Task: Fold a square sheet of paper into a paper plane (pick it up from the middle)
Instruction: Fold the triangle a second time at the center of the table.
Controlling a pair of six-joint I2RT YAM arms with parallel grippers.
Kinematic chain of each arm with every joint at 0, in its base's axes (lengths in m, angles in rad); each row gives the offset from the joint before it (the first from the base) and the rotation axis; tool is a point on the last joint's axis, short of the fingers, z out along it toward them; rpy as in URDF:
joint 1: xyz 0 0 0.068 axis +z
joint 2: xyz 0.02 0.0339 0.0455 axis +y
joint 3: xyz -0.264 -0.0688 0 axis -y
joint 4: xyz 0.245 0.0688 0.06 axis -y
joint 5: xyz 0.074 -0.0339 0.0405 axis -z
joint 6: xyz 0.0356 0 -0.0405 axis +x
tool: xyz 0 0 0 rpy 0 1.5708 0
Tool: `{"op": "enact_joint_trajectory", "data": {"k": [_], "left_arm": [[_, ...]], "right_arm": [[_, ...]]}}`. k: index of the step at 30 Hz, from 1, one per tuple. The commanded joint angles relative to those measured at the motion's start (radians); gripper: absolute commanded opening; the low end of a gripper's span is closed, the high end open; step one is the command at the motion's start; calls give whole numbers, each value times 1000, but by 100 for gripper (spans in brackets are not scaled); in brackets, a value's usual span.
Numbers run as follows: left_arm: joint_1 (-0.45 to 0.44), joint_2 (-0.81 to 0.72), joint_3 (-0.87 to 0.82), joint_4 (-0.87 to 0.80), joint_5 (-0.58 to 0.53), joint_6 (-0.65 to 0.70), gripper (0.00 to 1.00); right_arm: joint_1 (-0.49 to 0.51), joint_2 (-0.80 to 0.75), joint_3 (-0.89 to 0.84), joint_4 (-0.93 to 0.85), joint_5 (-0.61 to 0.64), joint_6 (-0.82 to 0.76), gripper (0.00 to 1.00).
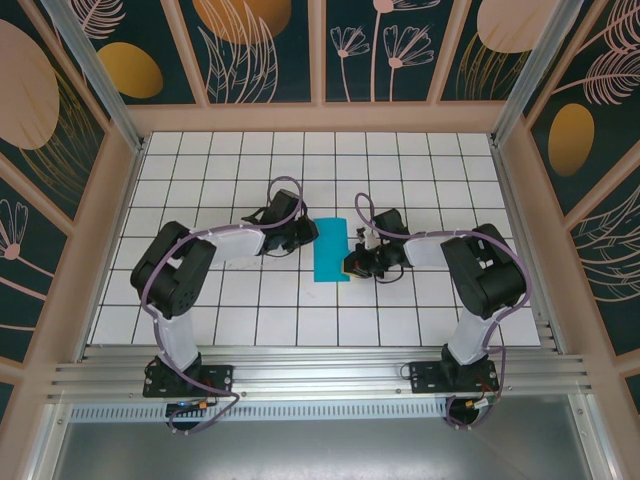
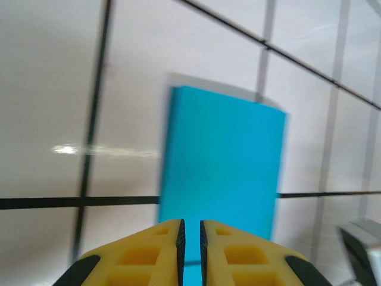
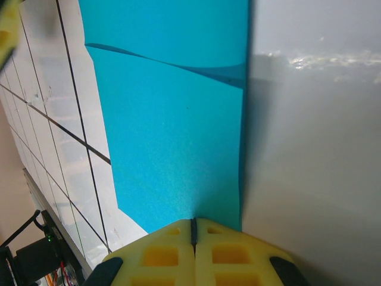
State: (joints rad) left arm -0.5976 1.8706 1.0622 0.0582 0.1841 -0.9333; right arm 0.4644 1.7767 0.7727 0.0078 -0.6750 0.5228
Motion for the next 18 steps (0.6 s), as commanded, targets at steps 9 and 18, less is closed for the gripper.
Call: {"op": "enact_joint_trajectory", "data": {"k": [9, 18], "left_arm": [[-87, 51, -14, 145, 209, 16, 15], [-97, 86, -83, 194, 203, -10, 15]], "right_arm": [[8, 57, -23, -98, 107, -11, 2], [8, 63, -15, -104, 109, -14, 3]]}}
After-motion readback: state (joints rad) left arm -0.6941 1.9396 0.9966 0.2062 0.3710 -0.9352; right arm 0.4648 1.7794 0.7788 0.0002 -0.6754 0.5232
